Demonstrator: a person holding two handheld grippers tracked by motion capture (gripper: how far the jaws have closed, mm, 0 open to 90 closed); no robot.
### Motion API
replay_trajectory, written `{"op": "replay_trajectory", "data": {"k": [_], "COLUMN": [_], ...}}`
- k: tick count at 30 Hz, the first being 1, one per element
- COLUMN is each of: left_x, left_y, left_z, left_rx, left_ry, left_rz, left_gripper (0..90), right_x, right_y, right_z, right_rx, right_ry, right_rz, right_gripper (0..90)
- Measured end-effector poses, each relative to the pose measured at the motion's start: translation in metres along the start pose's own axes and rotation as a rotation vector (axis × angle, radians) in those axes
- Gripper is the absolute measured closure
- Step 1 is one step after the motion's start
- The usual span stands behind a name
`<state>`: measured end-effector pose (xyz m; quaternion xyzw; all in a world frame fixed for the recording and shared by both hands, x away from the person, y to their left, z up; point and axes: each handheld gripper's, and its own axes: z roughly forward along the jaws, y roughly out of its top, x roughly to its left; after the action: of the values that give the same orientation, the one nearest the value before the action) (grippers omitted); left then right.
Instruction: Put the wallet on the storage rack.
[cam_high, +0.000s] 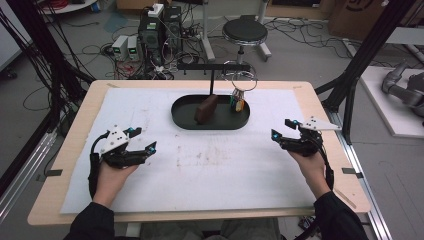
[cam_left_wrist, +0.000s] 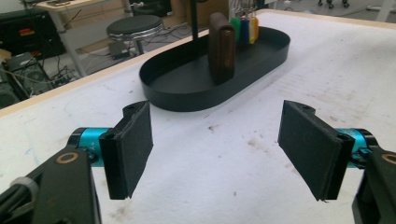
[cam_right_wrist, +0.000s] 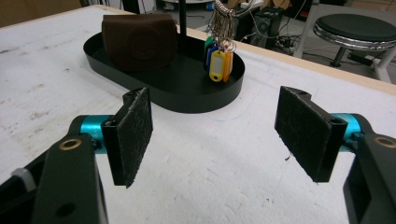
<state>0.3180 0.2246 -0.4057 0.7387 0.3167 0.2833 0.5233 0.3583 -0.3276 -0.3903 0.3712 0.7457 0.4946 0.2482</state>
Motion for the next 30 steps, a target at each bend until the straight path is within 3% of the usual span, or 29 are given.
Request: {"op": "replay_trajectory", "data": {"k": [10, 16, 23, 26, 30], "left_x": [0.011, 0.01, 0.006, 0.005, 0.004], "left_y": [-0.002, 0.001, 0.002, 0.002, 0.003], "left_z": [-0.002, 0.004, 0.009, 0.009, 0.01], "left_rx": [0.005, 0.001, 0.007, 0.009, 0.01], "left_ry": [0.025, 0.017, 0.01, 0.012, 0.019], "left_rz": [-0.023, -0.021, -0.015, -0.011, -0.005], "left_gripper": [26.2, 26.3, 26.2, 26.3, 26.2], "right_x": [-0.001, -0.002, -0.002, -0.005, -0.005], "right_y": [-0.008, -0.014, -0.02, -0.02, -0.021], "right_z": [-0.005, -0.011, -0.021, -0.022, -0.021], "right_rx": [0.029, 0.042, 0.042, 0.04, 0.044], "right_ry": [-0.013, -0.023, -0.051, -0.055, -0.062], "right_rz": [-0.018, -0.016, -0.053, -0.031, -0.04], "right_gripper": [25.7, 25.1, 24.9, 24.9, 24.9]}}
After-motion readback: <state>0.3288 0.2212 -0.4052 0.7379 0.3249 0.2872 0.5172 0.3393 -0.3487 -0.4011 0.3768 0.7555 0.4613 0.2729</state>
